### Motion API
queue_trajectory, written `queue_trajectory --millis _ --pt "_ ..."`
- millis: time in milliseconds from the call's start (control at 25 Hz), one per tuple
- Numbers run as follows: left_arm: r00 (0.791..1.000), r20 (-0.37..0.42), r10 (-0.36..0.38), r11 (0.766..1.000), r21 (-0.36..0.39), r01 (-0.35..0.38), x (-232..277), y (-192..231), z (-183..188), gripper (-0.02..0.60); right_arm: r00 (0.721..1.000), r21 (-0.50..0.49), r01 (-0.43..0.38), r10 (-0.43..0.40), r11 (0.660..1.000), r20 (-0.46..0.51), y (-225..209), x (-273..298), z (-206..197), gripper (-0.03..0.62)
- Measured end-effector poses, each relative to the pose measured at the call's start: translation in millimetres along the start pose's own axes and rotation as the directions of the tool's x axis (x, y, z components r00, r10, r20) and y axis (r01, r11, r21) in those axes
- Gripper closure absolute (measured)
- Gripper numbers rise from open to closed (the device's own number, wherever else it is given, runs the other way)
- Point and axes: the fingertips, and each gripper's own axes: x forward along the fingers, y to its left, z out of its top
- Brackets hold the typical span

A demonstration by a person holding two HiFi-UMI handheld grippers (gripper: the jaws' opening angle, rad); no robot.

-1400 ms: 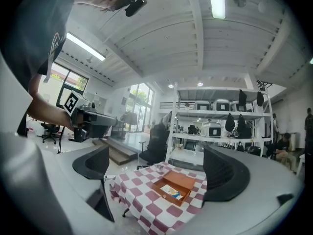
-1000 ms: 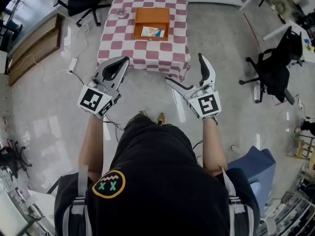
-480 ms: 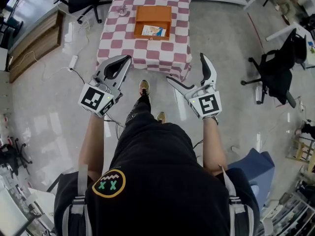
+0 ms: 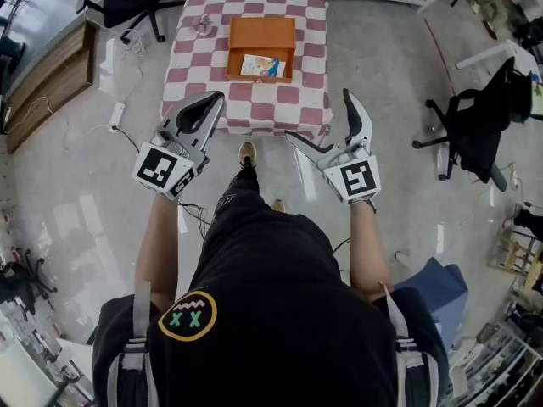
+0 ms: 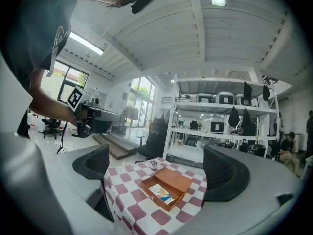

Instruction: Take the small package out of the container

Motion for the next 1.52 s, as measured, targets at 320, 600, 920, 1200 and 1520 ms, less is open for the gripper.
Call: queue_trajectory --millis 320,600,920,1200,1520 --pt "0.999 0.005 -0.042 0.999 0.003 0.042 40.6 62.5 -8.9 0.565 1.000 0.003 0.017 -0.017 1.000 -0.019 -34.3 66.4 0.2 -0.003" --pt "0.996 0.008 -0.084 0.996 -0.001 0.084 74.3 118.1 -18.6 0.565 0.998 0.010 0.037 -0.037 0.999 -0.058 -58.1 121.6 -2.3 -0.003" --pt "0.990 0.007 -0.144 0.989 -0.035 0.144 104.1 157.6 -35.6 0.565 0.994 0.022 0.068 -0.066 0.997 -0.084 -75.7 165.3 -4.5 -0.003" --pt "0.990 -0.004 -0.142 0.989 -0.044 0.141 117.7 166.9 -41.2 0.565 0.995 0.035 0.062 -0.059 0.997 -0.077 -85.4 176.3 -7.1 -0.003" --pt "0.996 -0.035 -0.082 0.996 -0.038 0.081 131.2 165.1 -43.0 0.565 0.994 0.095 -0.001 0.011 0.995 -0.107 -103.6 188.6 -38.7 -0.003"
